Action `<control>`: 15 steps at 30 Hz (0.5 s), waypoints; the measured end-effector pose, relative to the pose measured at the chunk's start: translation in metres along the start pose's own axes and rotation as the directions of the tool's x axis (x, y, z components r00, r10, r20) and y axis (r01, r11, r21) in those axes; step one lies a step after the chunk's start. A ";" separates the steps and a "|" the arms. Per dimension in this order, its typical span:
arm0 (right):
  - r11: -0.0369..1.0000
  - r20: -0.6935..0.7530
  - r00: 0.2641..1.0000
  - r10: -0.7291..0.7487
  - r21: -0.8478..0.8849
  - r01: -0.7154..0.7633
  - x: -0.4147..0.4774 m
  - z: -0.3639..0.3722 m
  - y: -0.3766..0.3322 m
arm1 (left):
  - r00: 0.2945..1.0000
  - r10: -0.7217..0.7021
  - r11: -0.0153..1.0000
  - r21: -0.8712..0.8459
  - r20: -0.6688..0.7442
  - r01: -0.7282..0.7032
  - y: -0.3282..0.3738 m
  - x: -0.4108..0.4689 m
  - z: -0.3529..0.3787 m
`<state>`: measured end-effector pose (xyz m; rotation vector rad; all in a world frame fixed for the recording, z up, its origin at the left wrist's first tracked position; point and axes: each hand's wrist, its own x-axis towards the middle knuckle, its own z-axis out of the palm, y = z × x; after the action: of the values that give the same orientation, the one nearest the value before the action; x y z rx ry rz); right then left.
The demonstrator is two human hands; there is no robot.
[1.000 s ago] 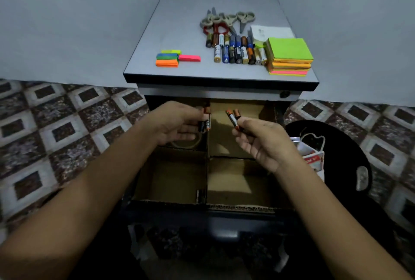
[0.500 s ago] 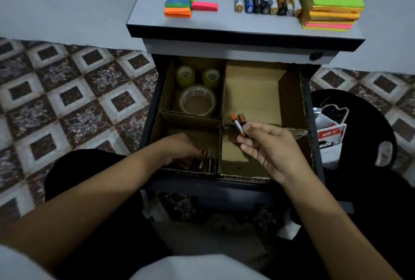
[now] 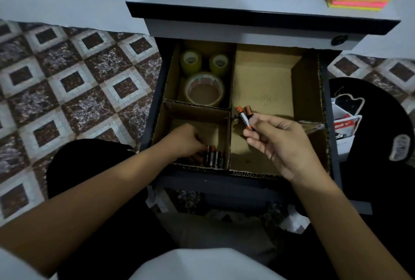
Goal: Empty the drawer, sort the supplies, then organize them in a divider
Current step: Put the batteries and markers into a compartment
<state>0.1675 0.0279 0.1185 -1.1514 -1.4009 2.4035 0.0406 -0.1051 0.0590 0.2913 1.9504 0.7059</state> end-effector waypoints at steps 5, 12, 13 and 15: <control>1.000 0.013 1.000 -0.009 -0.009 0.009 0.001 0.002 0.000 | 0.993 0.119 0.966 0.229 0.011 -0.118 0.000 0.003 0.000; 1.000 0.031 1.000 0.002 -0.019 -0.002 -0.001 0.003 0.001 | 0.989 0.135 0.916 0.374 0.063 -0.149 0.001 -0.004 -0.002; 1.000 0.031 0.999 0.004 -0.020 -0.004 -0.001 0.003 0.002 | 0.988 0.138 0.918 0.366 0.066 -0.152 0.002 -0.004 -0.002; 1.000 0.033 0.999 0.008 -0.022 -0.007 -0.002 0.004 0.002 | 0.987 0.152 0.930 0.328 0.060 -0.164 0.002 -0.006 -0.003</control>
<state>0.1666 0.0229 0.1189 -1.1287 -1.4393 2.4290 0.0407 -0.1075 0.0660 0.6696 2.0253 0.4656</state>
